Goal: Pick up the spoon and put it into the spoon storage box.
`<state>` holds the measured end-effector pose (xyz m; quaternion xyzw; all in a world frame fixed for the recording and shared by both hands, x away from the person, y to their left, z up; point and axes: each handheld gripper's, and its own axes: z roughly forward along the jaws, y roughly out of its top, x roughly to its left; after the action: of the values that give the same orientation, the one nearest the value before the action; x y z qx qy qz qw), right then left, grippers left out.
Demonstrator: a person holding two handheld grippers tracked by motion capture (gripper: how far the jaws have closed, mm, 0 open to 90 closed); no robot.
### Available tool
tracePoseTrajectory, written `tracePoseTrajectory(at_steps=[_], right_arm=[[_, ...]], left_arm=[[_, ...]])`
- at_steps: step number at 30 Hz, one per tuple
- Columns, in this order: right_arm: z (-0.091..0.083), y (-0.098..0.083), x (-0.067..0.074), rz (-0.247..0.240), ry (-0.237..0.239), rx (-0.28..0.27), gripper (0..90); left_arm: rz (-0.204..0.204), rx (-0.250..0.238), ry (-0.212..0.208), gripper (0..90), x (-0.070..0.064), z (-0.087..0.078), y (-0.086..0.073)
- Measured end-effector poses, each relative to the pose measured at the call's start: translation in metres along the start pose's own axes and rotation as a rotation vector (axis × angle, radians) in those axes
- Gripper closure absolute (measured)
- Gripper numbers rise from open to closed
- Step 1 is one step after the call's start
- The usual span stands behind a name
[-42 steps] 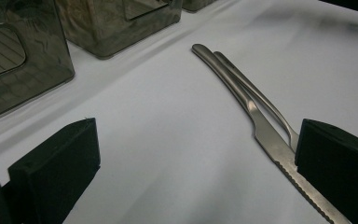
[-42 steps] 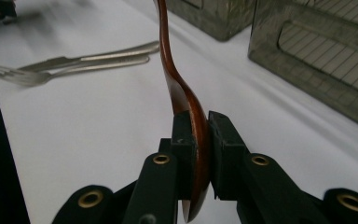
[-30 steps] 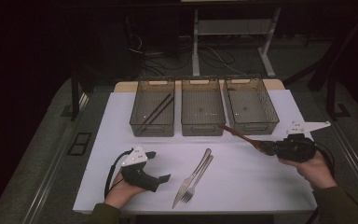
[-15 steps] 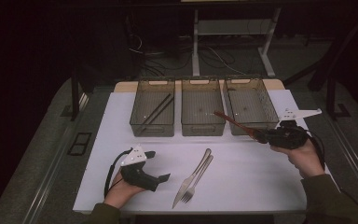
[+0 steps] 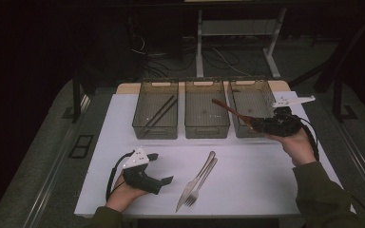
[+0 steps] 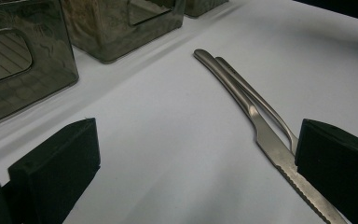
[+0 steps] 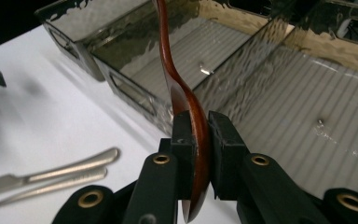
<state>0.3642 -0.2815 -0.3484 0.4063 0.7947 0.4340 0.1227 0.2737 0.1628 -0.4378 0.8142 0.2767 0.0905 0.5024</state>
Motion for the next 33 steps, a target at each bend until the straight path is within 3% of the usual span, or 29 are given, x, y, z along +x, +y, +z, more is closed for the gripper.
tracePoseTrajectory(at_steps=[6, 17, 27, 33], right_arm=[[0.018, 0.021, 0.005, -0.007, -0.031, 0.018, 80.1], [0.07, 0.047, 0.01, 0.015, -0.089, 0.062, 80.1], [0.105, 0.051, 0.017, 0.028, -0.13, 0.102, 80.1], [0.115, 0.05, 0.019, 0.031, -0.135, 0.122, 80.1]], left_arm=[[0.0, -0.001, 0.001, 0.0, 0.0, 0.0, 0.0], [0.008, -0.004, -0.006, 0.0, -0.001, 0.0, 0.001], [0.008, -0.008, -0.009, 0.0, -0.002, 0.0, 0.001], [0.008, -0.007, -0.01, 0.0, -0.002, 0.0, 0.001]])
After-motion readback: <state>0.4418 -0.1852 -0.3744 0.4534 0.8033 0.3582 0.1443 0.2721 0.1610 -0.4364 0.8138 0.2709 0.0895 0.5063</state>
